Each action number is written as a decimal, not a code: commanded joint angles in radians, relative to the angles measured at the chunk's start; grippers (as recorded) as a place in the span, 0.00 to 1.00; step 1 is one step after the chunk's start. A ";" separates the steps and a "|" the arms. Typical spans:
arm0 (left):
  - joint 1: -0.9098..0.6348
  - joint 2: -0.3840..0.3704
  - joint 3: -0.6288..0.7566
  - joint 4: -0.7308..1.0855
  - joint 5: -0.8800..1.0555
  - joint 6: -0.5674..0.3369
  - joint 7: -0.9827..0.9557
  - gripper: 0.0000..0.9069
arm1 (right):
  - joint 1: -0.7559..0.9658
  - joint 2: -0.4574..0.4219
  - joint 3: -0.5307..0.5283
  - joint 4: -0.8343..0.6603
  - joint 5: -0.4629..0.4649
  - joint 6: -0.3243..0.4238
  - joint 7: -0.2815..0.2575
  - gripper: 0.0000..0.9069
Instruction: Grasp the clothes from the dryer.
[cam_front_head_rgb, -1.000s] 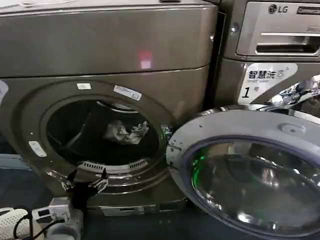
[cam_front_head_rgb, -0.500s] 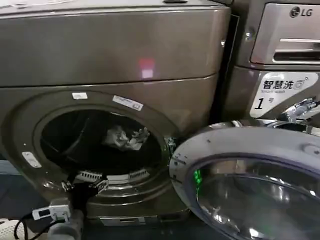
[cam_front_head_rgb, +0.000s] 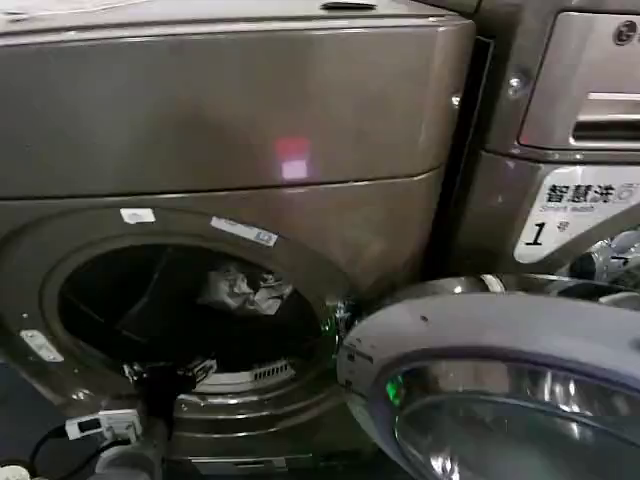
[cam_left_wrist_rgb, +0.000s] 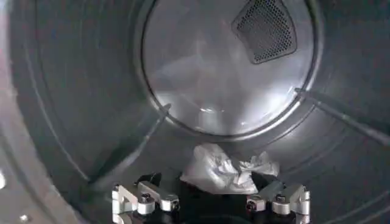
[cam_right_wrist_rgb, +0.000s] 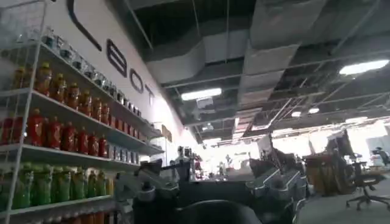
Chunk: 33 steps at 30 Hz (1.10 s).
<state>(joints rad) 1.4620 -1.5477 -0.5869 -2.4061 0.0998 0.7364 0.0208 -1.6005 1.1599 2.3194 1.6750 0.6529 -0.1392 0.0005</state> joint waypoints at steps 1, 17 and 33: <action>-0.024 -0.003 0.007 0.043 0.046 0.036 0.001 1.00 | -0.001 0.000 -0.003 -0.002 -0.004 0.015 0.008 1.00; -0.358 0.009 0.010 0.366 -0.019 -0.192 -0.032 1.00 | 0.000 -0.004 -0.005 0.012 0.005 0.031 0.008 1.00; -0.703 0.002 -0.013 0.882 0.051 -0.544 0.043 1.00 | -0.010 -0.005 -0.013 0.019 0.008 0.032 0.009 1.00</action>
<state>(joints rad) 1.0099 -1.5433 -0.5866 -1.9055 0.1178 0.4816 0.0362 -1.6114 1.1558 2.3121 1.6895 0.6605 -0.1097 0.0087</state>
